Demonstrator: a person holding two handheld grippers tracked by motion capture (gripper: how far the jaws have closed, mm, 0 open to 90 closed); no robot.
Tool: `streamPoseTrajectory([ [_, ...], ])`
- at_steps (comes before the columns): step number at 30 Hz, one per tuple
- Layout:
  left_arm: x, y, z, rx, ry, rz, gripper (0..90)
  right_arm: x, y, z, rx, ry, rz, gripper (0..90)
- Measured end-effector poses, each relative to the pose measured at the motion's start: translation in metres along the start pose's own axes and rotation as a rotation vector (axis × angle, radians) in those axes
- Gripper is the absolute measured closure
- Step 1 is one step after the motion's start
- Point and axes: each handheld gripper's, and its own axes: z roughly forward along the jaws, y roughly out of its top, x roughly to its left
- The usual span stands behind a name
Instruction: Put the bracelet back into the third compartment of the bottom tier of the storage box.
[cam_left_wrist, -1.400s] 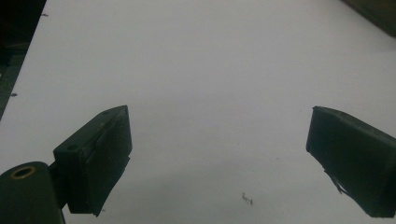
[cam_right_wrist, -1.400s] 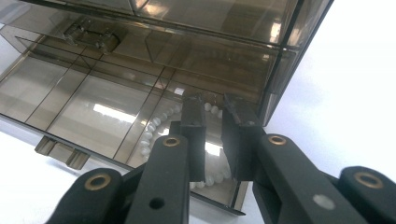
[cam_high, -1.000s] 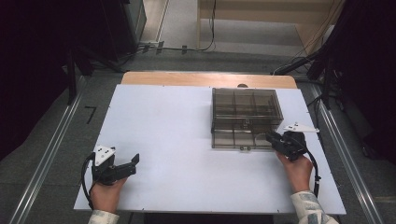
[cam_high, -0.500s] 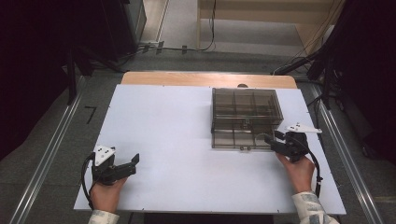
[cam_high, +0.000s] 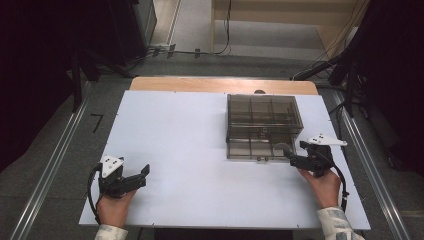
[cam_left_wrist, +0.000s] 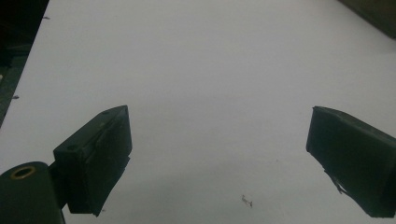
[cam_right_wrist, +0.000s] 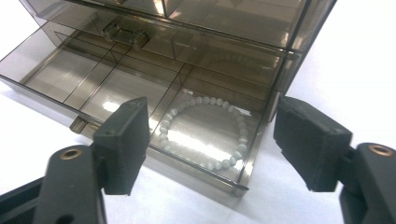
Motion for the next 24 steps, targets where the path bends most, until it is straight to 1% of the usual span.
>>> streamPoseTrajectory([
  [3, 0.000, 0.000, 0.000, 0.001, -0.001, 0.002, 7.4, 0.000, -0.002, -0.002, -0.002, -0.012, -0.013, 20.5],
  [7, 0.000, 0.000, -0.001, -0.002, 0.000, 0.002, 7.4, -0.003, -0.004, -0.005, 0.013, -0.021, -0.009, 19.0],
  [12, 0.000, 0.001, -0.001, 0.000, -0.002, 0.002, 7.4, -0.004, -0.007, -0.011, -0.001, -0.022, -0.020, 17.7],
  [19, 0.000, 0.001, -0.001, -0.003, -0.001, 0.001, 7.4, -0.008, -0.011, -0.017, 0.000, -0.005, -0.004, 14.5],
  [24, 0.000, 0.001, -0.001, -0.004, 0.000, 0.004, 7.4, -0.013, -0.017, -0.023, 0.012, -0.017, 0.004, 14.3],
])
